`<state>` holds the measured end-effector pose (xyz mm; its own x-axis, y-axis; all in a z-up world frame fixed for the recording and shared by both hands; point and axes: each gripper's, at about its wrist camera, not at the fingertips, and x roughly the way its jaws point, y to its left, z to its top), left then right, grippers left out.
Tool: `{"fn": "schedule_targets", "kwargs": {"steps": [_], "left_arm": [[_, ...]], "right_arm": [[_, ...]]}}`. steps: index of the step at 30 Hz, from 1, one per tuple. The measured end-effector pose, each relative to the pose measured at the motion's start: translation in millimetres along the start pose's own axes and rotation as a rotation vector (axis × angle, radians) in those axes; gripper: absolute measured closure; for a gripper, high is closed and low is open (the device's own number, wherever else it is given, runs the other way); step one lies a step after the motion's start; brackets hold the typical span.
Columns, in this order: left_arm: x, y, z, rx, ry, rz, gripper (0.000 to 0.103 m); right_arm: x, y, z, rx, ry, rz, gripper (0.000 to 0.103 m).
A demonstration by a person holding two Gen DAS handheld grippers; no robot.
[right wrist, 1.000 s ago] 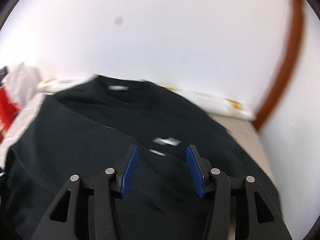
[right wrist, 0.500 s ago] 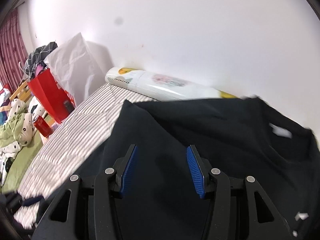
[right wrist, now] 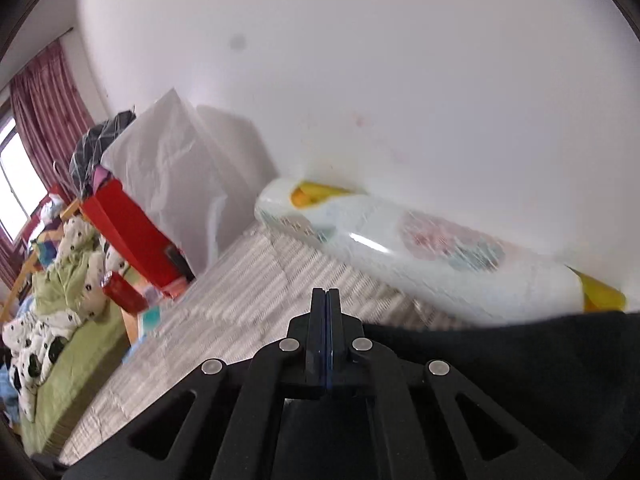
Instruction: Fold small clothes
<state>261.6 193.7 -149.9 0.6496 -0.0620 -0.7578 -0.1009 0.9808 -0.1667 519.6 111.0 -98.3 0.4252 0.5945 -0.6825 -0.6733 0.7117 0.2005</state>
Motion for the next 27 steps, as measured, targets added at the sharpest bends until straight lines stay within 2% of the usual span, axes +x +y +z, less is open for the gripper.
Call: {"fn": "schedule_targets", "kwargs": {"steps": [2,5,6,7,9,14,15,16,17,21,23,25,27], "left_arm": [[2,3,-1,-0.018,0.018,-0.012,0.095],[4,4,-3,-0.024,0.033,-0.017,0.095],[5,4,-4,-0.024,0.032,-0.016,0.095],[5,2,-4,-0.02,0.033,-0.011,0.095],[6,0,-4,-0.003,0.033,-0.003,0.095],[6,0,-4,-0.011,0.031,-0.003,0.095],[6,0,-4,-0.009,0.029,-0.003,0.095],[4,1,-4,-0.005,0.022,-0.001,0.095],[3,2,-4,-0.011,0.016,-0.004,0.095],[1,15,-5,-0.058,0.024,-0.021,0.095],[2,18,-6,-0.061,0.033,-0.019,0.095],[2,19,-6,-0.065,0.038,-0.022,0.095],[2,18,-6,-0.051,0.041,-0.01,0.093]], "right_arm": [[11,5,3,-0.015,0.033,-0.043,0.103],[3,0,-3,-0.011,0.081,-0.006,0.099],[-2,-3,-5,-0.016,0.086,-0.001,0.086],[-8,-6,-8,-0.025,0.088,0.004,0.062],[-18,-11,-15,-0.039,0.08,0.0,0.044],[-17,-16,-26,-0.04,0.119,0.023,0.047],[-10,-16,-27,-0.038,0.138,0.03,0.06],[-1,-16,-27,-0.038,0.158,0.036,0.09],[4,-15,-28,-0.039,0.174,0.039,0.094],[-3,-2,-15,-0.039,0.058,0.072,0.094],[9,2,-12,-0.033,0.061,0.061,0.094],[32,3,-16,-0.031,0.112,0.018,0.093],[33,3,-18,-0.029,0.101,0.004,0.09]]}}
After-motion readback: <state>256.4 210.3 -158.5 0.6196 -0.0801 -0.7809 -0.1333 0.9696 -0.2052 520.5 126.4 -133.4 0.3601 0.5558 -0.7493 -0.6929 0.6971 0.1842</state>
